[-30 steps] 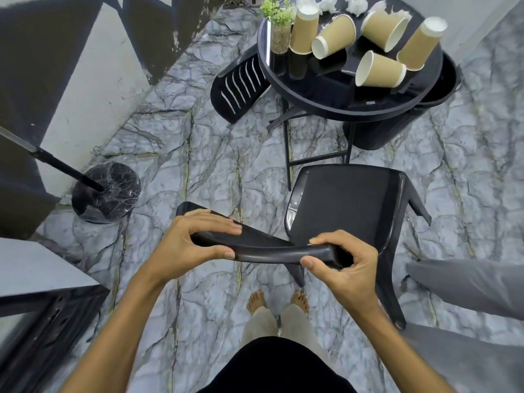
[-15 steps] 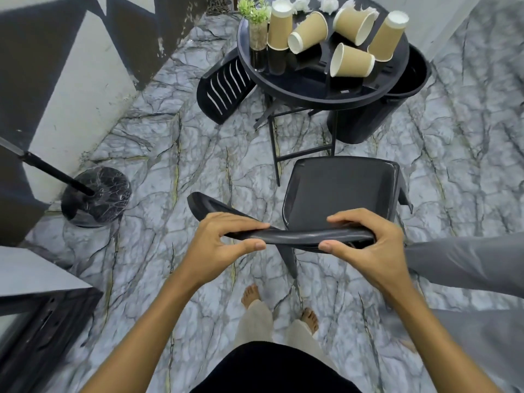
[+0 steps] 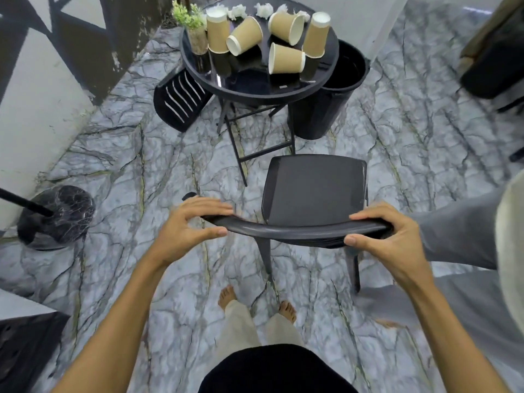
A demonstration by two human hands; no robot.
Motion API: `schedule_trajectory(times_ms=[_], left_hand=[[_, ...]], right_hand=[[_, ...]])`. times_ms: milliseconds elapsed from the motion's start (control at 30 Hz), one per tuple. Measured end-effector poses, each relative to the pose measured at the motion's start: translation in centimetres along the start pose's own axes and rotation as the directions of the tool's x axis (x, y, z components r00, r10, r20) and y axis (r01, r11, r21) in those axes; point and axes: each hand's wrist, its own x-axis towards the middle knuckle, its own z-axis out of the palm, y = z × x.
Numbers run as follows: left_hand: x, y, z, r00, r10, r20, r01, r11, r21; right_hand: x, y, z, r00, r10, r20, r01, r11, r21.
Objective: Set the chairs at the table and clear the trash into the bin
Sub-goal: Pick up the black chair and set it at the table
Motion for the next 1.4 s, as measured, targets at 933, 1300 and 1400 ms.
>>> schedule_trajectory(times_ms=[933,1300,1400], left_hand=[[5.9,-1.9,3.9,0.984,-0.107,-0.141,-0.014,0.746,-0.666],[5.3,1.7,4.0,0.932,-0.153,-0.329,-0.076,0.804,-0.59],[5.6,2.2,3.9,0.914,-0.165,-0.37,-0.09,0.807,-0.584]], right_hand=[[3.5,2.9,-8.1,0.995,0.022,-0.097,0.014,0.934,0.357],[8.6,4.4,-9.3,1.0,0.014,0.027,-0.024,0.909,0.416],[10.5,4.3,-9.1,0.998,0.014,0.054,-0.038,0.886,0.461]])
